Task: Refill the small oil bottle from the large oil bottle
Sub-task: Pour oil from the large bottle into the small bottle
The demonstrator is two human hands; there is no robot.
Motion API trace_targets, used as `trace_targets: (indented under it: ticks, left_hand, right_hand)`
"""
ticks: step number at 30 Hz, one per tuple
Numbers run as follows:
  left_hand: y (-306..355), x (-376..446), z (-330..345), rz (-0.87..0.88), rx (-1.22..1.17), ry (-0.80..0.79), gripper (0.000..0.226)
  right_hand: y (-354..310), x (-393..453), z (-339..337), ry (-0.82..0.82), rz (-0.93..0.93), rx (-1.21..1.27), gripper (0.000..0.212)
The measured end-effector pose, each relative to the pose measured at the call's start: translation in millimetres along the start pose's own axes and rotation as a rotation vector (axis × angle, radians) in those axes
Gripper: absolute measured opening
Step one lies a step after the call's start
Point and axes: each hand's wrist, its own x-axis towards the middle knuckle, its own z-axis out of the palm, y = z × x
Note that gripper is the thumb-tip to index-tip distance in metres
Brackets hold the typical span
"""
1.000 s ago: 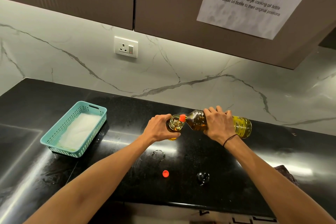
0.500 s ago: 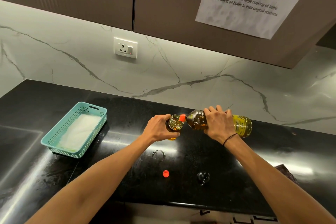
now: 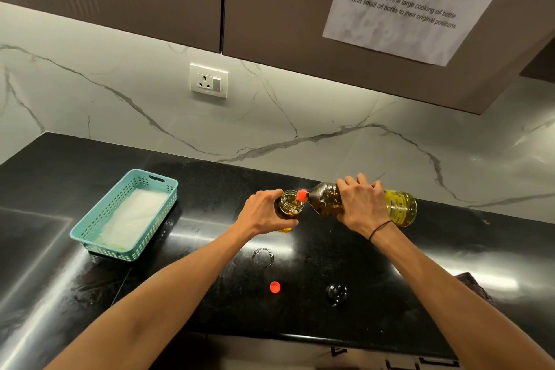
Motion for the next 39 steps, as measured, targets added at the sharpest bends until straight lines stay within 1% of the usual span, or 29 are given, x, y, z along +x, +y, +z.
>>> trace_targets:
  ticks: [10,29,39]
  left_hand:
    - [-1.6,-1.3,0.7,-0.008,0.016,-0.003,0.065]
    - [2.9,-5.7,-0.8,-0.029,0.002,-0.015,0.056]
    - [4.9,-7.1,-2.5,-0.033,-0.016,-0.013,0.059]
  right_hand:
    - [-1.0,-2.1,0.7,-0.003,0.005,-0.003,0.061]
    - [-1.8,-2.3,2.0,0.005,-0.001,-0.009,0.058]
    - [-1.7,-0.4,1.3,0.003,-0.004,-0.015,0.057]
